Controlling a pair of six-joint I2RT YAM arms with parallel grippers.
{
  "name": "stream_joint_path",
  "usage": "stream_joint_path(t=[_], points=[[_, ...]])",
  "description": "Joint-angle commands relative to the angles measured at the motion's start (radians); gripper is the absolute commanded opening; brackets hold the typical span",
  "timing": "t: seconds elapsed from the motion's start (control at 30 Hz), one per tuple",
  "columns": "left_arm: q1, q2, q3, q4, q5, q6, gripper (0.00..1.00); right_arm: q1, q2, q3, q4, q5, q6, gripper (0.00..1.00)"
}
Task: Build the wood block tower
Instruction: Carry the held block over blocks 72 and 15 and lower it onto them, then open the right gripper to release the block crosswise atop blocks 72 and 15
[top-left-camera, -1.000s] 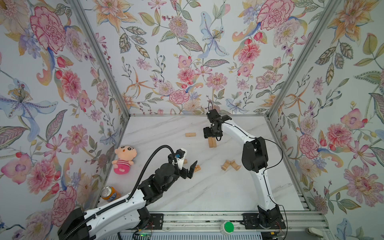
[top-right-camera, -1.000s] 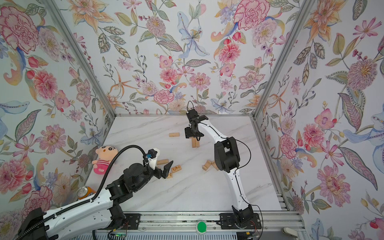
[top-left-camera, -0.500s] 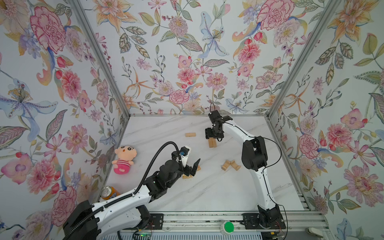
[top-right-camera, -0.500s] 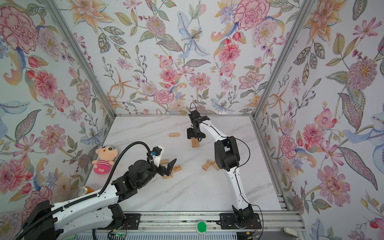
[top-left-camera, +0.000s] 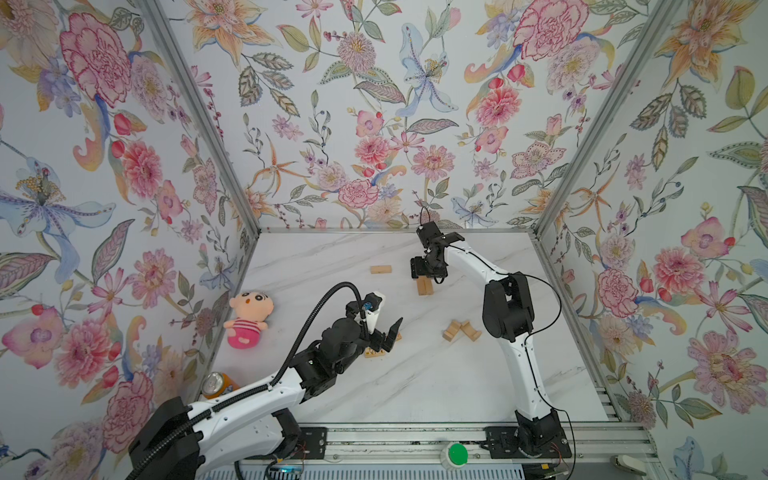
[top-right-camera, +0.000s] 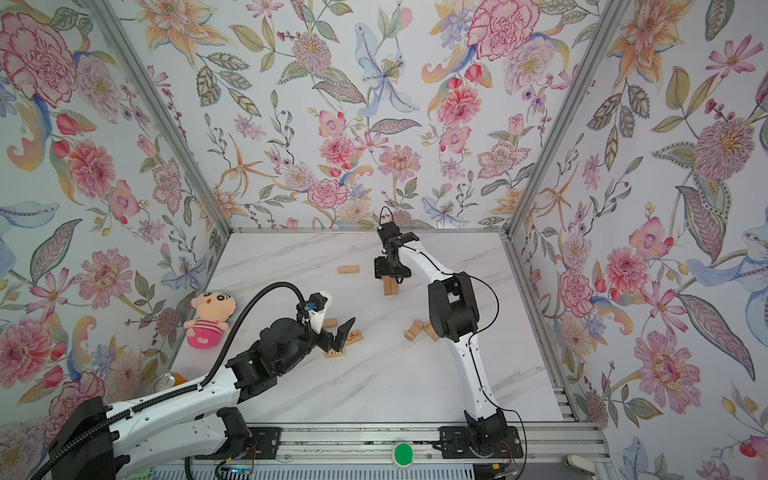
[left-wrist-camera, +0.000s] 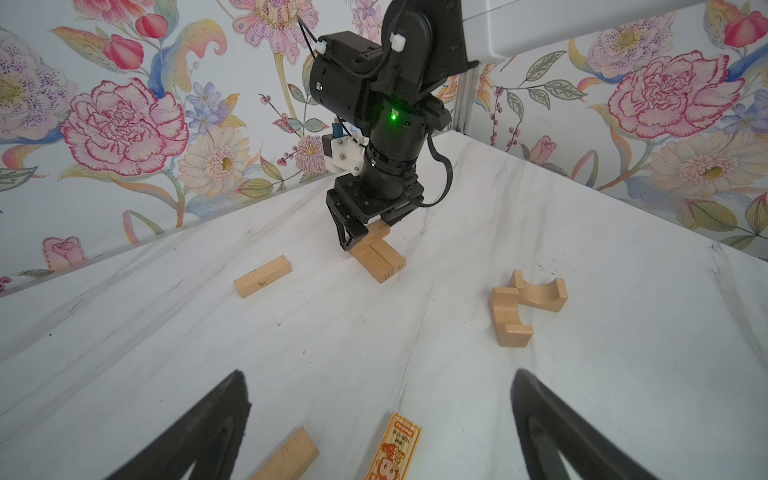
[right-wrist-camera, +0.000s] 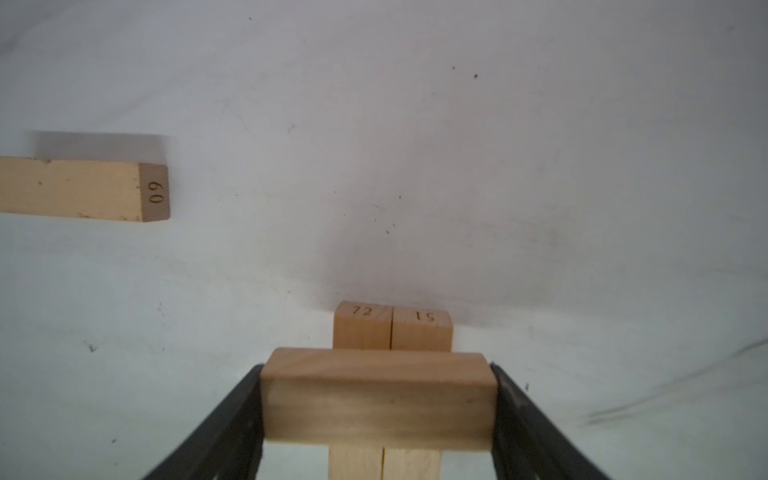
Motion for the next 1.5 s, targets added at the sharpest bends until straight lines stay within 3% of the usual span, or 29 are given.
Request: stream_joint_path(t=[0.0, 0.5, 0.6, 0.73, 0.87, 1.17, 1.47], points=[[0.019, -0.015, 0.019, 0.010, -0.016, 0.026, 0.99, -0.005, 0.033, 0.006, -0.016, -0.007, 0.015, 0.69], [0.031, -0.034, -0.001, 0.015, -0.011, 0.020, 0.99, -0.011, 0.053, 0.006, -0.016, -0.011, 0.018, 0.72], [0.031, -0.037, -0.005, 0.015, -0.010, 0.018, 0.99, -0.012, 0.052, 0.006, -0.017, -0.017, 0.017, 0.78], [0.034, -0.038, -0.007, 0.015, -0.005, 0.019, 0.99, 0.001, 0.035, 0.011, -0.015, -0.026, -0.011, 0.93], [0.035, -0.034, -0.006, 0.004, -0.011, 0.023, 0.99, 0.022, -0.003, 0.021, -0.016, 0.008, -0.040, 1.00], [0.037, -0.081, -0.009, -0.030, -0.026, 0.016, 0.99, 0.052, -0.112, -0.001, -0.017, 0.048, -0.043, 0.99], [0.037, -0.215, -0.058, -0.096, -0.032, -0.046, 0.99, 0.077, -0.214, -0.114, -0.015, 0.117, -0.026, 0.99]])
